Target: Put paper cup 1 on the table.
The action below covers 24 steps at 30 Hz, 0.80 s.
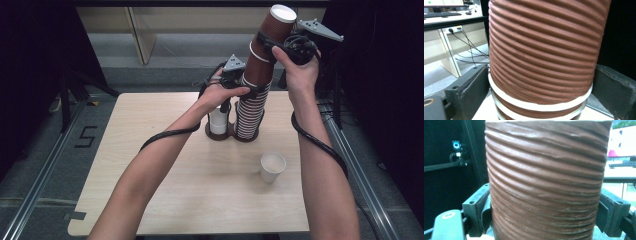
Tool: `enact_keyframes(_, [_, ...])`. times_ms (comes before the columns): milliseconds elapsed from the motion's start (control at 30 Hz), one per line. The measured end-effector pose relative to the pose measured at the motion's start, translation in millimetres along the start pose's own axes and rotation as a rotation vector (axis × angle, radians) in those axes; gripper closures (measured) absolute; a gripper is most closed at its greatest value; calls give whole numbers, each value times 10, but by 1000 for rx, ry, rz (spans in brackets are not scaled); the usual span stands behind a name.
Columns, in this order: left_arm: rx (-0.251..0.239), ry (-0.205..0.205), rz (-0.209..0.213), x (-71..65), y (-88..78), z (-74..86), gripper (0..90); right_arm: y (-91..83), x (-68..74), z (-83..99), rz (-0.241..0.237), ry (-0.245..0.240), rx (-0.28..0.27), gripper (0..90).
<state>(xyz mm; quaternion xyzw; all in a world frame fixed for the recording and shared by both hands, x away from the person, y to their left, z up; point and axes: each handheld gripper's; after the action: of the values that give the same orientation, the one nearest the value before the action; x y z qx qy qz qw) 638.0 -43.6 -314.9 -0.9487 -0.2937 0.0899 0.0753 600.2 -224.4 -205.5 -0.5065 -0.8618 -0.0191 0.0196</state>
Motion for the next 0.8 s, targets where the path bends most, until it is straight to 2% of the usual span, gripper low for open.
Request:
enact_keyframes(100, [0, 0, 1, 2, 0, -1, 39, -53, -4, -74, 16, 17, -30, 168])
enact_keyframes(167, [1, 3, 1, 2, -2, -4, 39, -98, -18, -131, 21, 18, -73, 169])
enact_keyframes(300, [-9, 18, 4, -11, -36, -15, 46, -264, -40, -218, 29, 34, -109, 169])
enact_keyframes(367, [-16, 26, 12, -10, -57, -18, 41, -368, -57, -232, 29, 34, -110, 169])
enact_keyframes(400, [-23, 42, 31, -8, -105, -26, 34, -419, -68, -229, 29, 36, -111, 169])
enact_keyframes(567, [-19, 79, 9, -29, -248, -32, 16, -632, -114, -171, 30, 60, -117, 169])
enact_keyframes(600, [-17, 96, 3, -43, -330, -28, 14, -670, -125, -156, 37, 54, -114, 169])
enact_keyframes(633, [-17, 96, 3, -43, -330, -28, 13, -670, -125, -156, 37, 54, -114, 169])
enact_keyframes(667, [-16, 119, -8, -67, -423, -20, 13, -730, -135, -126, 37, 64, -116, 169])
enact_keyframes(733, [-17, 121, -10, -79, -460, -13, 13, -762, -132, -112, 37, 70, -116, 169])
enact_keyframes(767, [-19, 139, -21, -116, -580, 13, 13, -818, -121, -85, 34, 73, -108, 168])
enact_keyframes(800, [-27, 138, -22, -130, -634, 29, 14, -858, -107, -61, 29, 75, -105, 167])
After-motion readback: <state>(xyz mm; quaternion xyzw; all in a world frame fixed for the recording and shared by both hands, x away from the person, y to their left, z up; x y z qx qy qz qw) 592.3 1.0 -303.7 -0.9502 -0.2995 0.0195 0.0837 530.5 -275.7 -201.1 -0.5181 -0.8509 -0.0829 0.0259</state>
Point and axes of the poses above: each handheld gripper's, and its own axes: y roughly forward along the jaws, z roughly out of its underside, x roughly to its left, and after that the axes turned 5 degrees about -y, right-handed
